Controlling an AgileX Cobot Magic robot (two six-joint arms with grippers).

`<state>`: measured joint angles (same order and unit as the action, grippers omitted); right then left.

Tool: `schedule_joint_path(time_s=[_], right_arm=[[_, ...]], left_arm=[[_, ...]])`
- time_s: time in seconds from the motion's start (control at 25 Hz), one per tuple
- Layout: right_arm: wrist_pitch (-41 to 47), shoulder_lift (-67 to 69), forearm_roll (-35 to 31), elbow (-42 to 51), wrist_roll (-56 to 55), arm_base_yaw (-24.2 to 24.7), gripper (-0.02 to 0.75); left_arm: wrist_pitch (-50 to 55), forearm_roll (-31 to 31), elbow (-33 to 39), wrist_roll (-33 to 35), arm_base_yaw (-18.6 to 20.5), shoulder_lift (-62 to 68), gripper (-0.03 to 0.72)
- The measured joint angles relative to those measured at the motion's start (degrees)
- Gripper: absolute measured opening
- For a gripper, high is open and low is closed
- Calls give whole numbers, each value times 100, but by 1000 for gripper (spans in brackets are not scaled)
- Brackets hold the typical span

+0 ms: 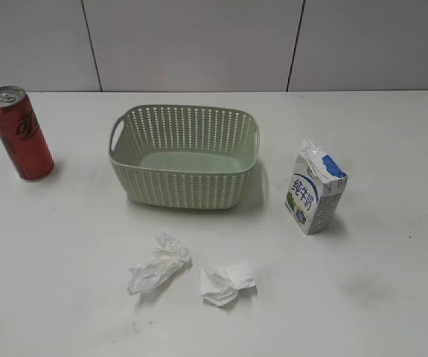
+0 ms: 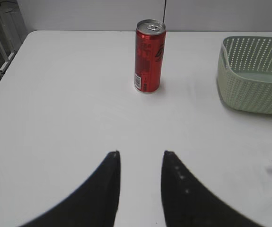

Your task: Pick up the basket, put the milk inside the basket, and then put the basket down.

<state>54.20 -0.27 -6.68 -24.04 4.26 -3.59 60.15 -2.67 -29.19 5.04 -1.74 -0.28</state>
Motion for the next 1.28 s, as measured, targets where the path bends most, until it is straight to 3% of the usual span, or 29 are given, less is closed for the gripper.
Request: schedule_joint_path(time_s=[1.12, 1.2, 1.28], right_arm=[[0, 0, 3, 0, 0, 0, 590], [0, 0, 3, 0, 0, 0, 590], [0, 0, 3, 0, 0, 0, 590]], left_arm=[[0, 37, 0, 0, 0, 0, 241], [0, 65, 0, 0, 0, 0, 280], [0, 65, 0, 0, 0, 13, 389]])
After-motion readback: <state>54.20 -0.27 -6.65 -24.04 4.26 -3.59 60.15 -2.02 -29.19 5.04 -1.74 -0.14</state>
